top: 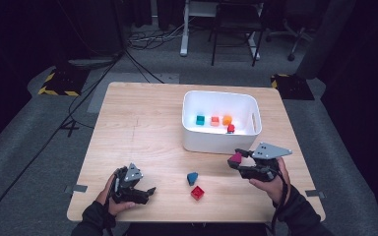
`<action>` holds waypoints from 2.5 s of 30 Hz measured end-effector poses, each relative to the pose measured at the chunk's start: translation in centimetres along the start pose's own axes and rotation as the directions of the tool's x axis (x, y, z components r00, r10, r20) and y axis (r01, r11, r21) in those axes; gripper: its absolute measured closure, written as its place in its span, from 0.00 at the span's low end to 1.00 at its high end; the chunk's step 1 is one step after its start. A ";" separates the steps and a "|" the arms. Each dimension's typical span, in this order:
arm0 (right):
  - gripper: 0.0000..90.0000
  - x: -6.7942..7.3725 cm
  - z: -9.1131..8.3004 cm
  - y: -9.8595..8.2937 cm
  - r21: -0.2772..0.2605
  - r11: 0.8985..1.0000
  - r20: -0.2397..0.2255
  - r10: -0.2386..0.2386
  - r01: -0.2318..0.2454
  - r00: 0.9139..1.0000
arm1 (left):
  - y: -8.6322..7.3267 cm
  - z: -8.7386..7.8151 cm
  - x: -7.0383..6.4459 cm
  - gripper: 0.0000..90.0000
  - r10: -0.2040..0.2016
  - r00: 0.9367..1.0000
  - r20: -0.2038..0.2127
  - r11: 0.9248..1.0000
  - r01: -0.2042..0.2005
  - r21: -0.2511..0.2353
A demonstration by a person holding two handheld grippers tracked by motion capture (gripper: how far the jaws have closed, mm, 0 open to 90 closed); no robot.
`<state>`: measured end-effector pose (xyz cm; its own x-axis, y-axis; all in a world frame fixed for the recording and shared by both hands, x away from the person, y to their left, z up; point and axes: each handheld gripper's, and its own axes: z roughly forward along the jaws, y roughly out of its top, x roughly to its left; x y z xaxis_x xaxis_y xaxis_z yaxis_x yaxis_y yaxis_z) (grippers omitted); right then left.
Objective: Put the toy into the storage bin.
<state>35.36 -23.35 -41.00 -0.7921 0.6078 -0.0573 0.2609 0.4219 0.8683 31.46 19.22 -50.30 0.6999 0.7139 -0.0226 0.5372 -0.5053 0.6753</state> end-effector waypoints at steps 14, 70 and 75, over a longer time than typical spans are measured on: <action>0.54 -1.7 -3.3 3.8 -0.050 0.999 0.057 -0.005 0.008 0.998 | 0.0 0.0 0.0 0.13 -0.001 1.000 0.004 1.000 0.001 0.000; 0.51 -8.3 5.5 8.4 0.070 0.994 0.192 0.074 -0.089 0.979 | 0.0 0.0 0.0 0.13 -0.001 1.000 0.005 1.000 0.001 0.000; 0.44 -8.2 5.3 8.4 0.057 0.992 0.179 0.101 -0.113 0.979 | 0.0 0.0 0.0 0.13 -0.001 1.000 0.005 1.000 0.001 0.000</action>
<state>46.96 -21.21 -35.85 -0.6504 0.7575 -0.0563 0.3794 0.3882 0.8399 31.51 19.21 -50.30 0.7018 0.7119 -0.0270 0.5380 -0.5048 0.6751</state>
